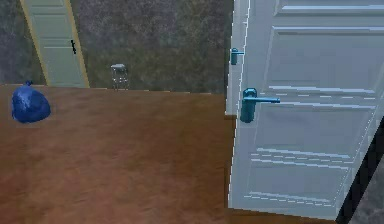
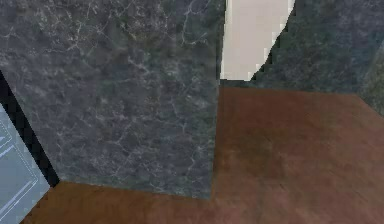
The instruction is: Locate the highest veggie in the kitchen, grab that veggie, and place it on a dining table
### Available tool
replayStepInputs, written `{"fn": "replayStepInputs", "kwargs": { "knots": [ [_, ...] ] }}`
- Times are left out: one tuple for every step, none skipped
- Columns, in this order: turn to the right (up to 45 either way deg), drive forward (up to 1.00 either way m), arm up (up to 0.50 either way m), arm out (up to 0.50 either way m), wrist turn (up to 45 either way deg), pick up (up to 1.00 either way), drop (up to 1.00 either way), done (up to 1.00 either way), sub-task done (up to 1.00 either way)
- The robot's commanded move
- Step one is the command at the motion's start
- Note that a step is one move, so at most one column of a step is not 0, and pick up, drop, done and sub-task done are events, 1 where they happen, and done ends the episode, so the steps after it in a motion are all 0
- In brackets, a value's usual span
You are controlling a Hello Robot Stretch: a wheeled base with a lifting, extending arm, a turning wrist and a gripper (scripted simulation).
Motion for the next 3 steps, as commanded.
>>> {"fn": "replayStepInputs", "kwargs": {
  "knots": [
    [6.0, 0.00, 0.00, 0.00, 0.0, 0.00, 0.00, 0.00, 0.00],
    [0.0, 0.20, 0.00, 0.00, 0.0, 0.00, 0.00, 0.00, 0.00],
    [-45.0, 0.00, 0.00, 0.00, 0.0, 0.00, 0.00, 0.00, 0.00]
  ]
}}
